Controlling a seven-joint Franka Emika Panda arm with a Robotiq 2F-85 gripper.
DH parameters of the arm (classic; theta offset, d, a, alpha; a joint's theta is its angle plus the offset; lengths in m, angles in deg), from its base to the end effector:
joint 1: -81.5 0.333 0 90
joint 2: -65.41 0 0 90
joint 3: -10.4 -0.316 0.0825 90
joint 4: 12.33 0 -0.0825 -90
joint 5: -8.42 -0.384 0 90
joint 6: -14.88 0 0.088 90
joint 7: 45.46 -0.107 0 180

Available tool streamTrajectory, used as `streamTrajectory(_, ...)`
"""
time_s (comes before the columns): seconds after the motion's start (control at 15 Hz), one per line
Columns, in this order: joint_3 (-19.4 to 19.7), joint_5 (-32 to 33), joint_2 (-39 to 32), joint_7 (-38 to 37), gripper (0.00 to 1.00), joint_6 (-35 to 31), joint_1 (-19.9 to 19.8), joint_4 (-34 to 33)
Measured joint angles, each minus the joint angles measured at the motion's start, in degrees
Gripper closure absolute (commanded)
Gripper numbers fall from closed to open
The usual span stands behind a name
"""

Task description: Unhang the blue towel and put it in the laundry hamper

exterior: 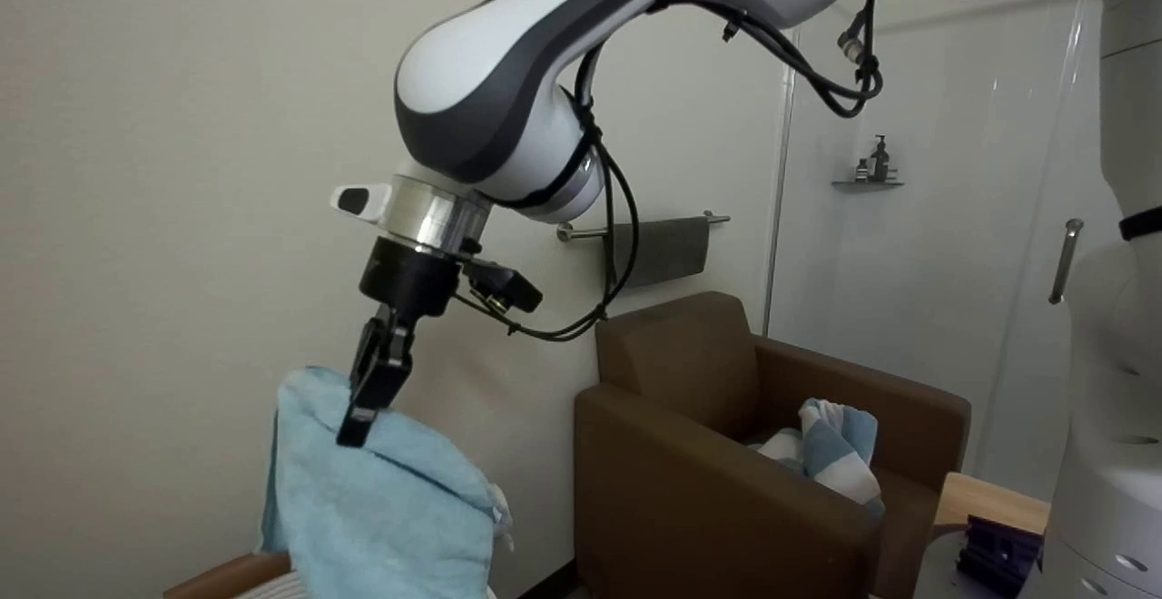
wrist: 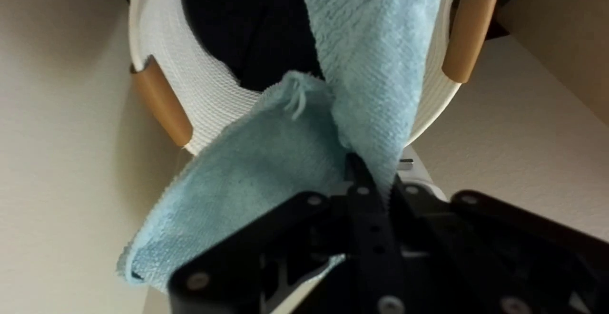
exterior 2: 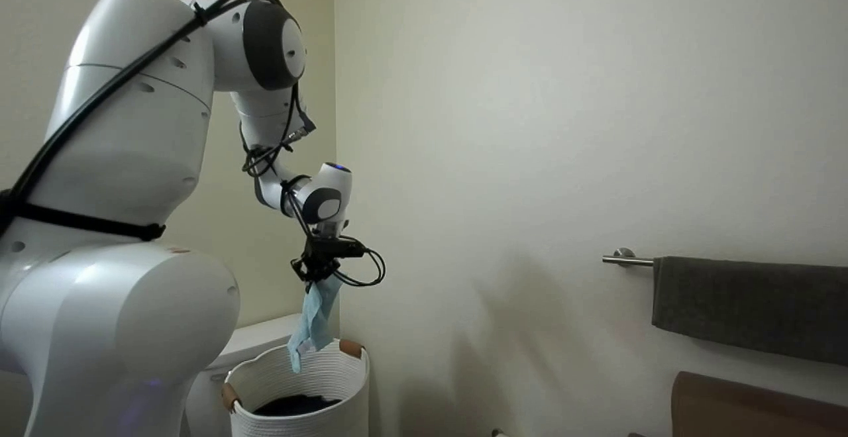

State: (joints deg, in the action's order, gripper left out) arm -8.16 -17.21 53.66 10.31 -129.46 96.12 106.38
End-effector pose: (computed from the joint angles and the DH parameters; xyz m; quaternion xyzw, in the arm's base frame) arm 0.5083 0.3209 0.3616 -0.8047 -0.5526 -0.1514 0.1552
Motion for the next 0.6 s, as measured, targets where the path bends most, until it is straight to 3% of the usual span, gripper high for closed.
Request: streamTrajectory(0.6, -4.7, 12.5, -12.9, -0.5, 0.95, 5.8, 4.3, -9.2)
